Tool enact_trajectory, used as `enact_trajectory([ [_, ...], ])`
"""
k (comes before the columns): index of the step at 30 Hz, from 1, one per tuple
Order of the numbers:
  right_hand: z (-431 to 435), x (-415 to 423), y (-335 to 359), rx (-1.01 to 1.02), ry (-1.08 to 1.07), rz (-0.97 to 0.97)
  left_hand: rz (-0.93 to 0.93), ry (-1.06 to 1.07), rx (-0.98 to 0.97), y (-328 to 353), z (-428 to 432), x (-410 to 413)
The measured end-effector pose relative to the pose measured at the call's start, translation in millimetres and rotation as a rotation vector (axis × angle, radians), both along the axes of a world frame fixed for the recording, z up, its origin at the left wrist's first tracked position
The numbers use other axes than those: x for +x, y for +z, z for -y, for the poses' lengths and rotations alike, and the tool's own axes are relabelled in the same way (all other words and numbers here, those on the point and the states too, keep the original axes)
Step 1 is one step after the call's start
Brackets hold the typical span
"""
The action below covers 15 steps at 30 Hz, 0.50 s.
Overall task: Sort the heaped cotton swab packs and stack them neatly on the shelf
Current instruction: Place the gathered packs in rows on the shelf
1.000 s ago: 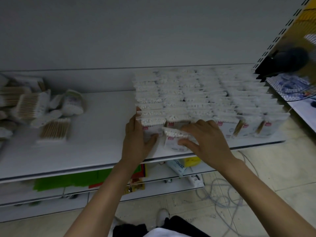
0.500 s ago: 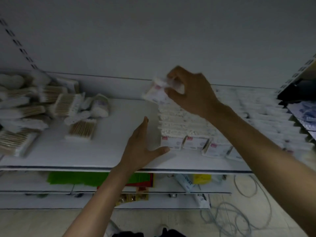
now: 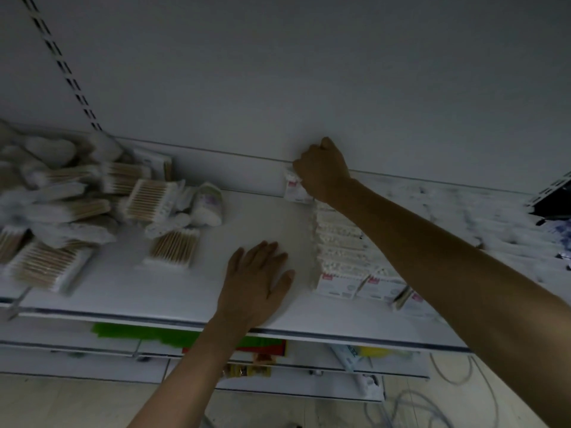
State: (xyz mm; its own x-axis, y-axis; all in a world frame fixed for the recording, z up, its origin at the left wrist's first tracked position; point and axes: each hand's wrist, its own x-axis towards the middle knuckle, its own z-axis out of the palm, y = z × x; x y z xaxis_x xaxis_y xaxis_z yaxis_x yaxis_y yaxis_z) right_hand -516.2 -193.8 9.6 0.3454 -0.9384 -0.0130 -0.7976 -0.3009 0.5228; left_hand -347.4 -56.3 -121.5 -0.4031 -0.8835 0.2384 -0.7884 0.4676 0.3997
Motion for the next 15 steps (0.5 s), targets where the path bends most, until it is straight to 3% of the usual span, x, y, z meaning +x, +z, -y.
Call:
enact_trajectory([
  [7, -7, 10, 16, 0.033, -0.032, -0.027, -0.033, 0.011, -0.05, -8, 5, 1],
  [12, -50, 3, 15, -0.086, -0.055, 0.298, 0.0, 0.02, -0.069, -7, 6, 0],
  [15, -87, -3, 7, -0.098, -0.066, 0.517, 0.027, 0.005, 0.04, -2, 4, 0],
])
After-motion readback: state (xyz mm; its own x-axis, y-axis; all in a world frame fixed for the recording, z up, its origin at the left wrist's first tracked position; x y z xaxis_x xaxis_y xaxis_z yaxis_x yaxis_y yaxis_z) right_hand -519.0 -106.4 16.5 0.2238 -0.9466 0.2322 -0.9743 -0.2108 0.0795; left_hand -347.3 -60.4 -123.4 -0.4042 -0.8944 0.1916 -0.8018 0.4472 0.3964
